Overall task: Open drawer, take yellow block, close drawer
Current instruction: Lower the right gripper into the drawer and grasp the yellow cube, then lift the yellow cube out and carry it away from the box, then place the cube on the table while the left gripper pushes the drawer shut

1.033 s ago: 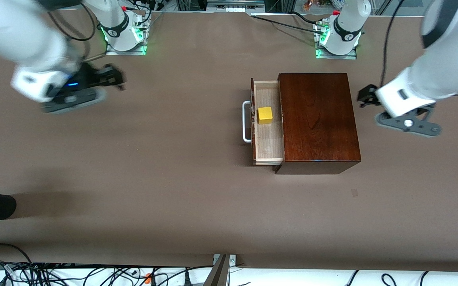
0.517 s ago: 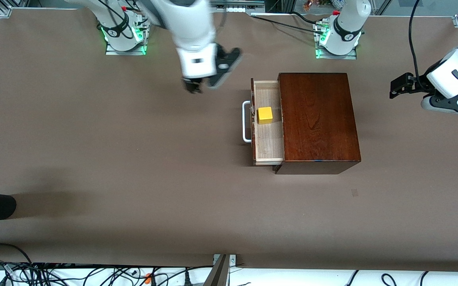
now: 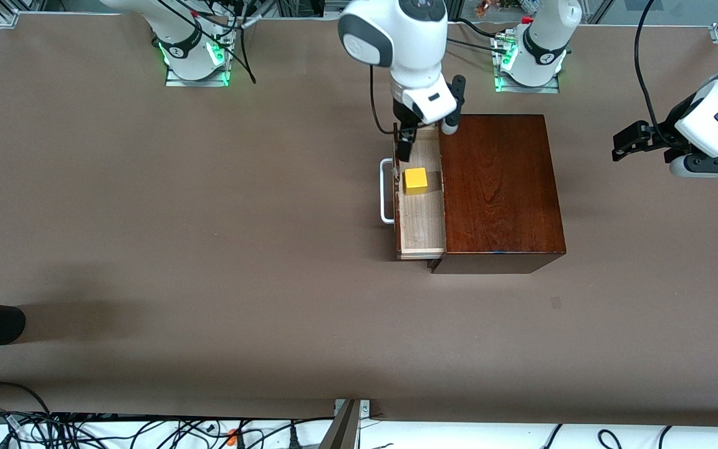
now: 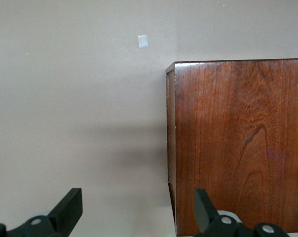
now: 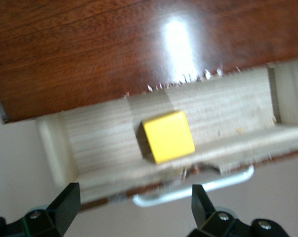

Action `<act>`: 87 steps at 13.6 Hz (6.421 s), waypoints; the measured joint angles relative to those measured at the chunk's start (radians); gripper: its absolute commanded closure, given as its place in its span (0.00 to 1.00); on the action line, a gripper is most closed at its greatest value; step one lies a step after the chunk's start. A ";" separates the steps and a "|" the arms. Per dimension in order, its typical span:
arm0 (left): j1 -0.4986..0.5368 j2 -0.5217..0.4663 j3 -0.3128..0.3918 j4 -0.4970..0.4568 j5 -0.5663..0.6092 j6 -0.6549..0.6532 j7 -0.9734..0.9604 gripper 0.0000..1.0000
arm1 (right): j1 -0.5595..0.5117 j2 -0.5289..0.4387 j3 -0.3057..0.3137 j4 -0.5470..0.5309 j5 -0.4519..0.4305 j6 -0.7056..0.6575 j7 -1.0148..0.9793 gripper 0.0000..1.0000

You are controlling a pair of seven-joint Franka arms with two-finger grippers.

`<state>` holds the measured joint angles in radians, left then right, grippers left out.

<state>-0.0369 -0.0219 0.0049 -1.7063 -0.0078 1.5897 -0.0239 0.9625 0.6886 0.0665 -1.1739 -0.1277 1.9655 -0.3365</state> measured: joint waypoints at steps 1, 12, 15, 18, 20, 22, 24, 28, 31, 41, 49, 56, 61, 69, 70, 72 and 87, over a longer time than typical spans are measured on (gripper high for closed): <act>0.000 0.000 0.000 0.001 0.000 -0.002 0.000 0.00 | -0.002 0.022 -0.006 0.009 0.000 0.021 -0.035 0.00; -0.003 -0.006 -0.007 0.023 0.000 -0.041 0.000 0.00 | -0.017 0.112 -0.022 0.021 0.000 0.151 -0.107 0.00; -0.003 -0.007 -0.007 0.026 0.000 -0.041 0.000 0.00 | -0.019 0.125 -0.022 0.021 0.000 0.160 -0.107 0.00; -0.004 -0.007 -0.009 0.027 0.000 -0.041 0.000 0.00 | -0.019 0.142 -0.023 0.021 0.000 0.180 -0.107 0.17; -0.005 -0.007 -0.009 0.027 0.000 -0.041 0.000 0.00 | -0.019 0.146 -0.023 0.021 0.000 0.188 -0.107 0.57; -0.005 -0.007 -0.009 0.027 0.000 -0.041 0.000 0.00 | -0.019 0.147 -0.023 0.021 0.000 0.190 -0.107 1.00; -0.005 -0.007 -0.009 0.027 0.000 -0.041 0.000 0.00 | -0.019 0.147 -0.024 0.024 0.000 0.186 -0.107 1.00; -0.005 -0.007 -0.009 0.027 0.000 -0.041 0.001 0.00 | -0.033 0.132 -0.023 0.087 0.026 0.092 -0.104 1.00; -0.005 -0.007 -0.009 0.028 -0.001 -0.041 0.001 0.00 | -0.082 0.075 -0.024 0.166 0.096 -0.062 -0.103 1.00; -0.015 -0.007 -0.018 0.030 -0.003 -0.042 0.008 0.00 | -0.568 -0.114 -0.049 0.189 0.135 -0.365 -0.109 1.00; -0.028 0.103 -0.169 0.029 -0.228 -0.085 0.272 0.00 | -0.738 -0.297 -0.166 -0.488 0.174 -0.023 -0.067 1.00; -0.036 0.278 -0.468 0.029 -0.236 0.172 0.707 0.00 | -0.779 -0.256 -0.175 -0.852 0.179 0.414 0.111 1.00; -0.184 0.445 -0.547 0.027 -0.076 0.492 0.857 0.00 | -0.784 -0.233 -0.174 -0.934 0.181 0.535 0.230 0.20; -0.276 0.611 -0.541 0.028 0.229 0.632 0.862 0.00 | -0.787 -0.378 -0.174 -0.845 0.183 0.356 0.234 0.00; -0.277 0.616 -0.542 0.031 0.239 0.633 0.862 0.00 | -0.787 -0.433 -0.174 -0.806 0.183 0.253 0.234 0.00; -0.277 0.618 -0.539 0.042 0.241 0.608 0.855 0.00 | -0.787 -0.546 -0.173 -0.742 0.183 0.071 0.234 0.00; -0.138 0.501 -0.498 0.143 0.141 0.199 0.785 0.00 | -0.788 -0.662 -0.171 -0.456 0.183 -0.367 0.259 0.00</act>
<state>-0.1751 0.4791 -0.4932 -1.5636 0.1328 1.7882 0.7615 0.1748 0.0265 -0.1040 -1.6301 0.0549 1.5983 -0.0775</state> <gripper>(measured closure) 0.000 0.000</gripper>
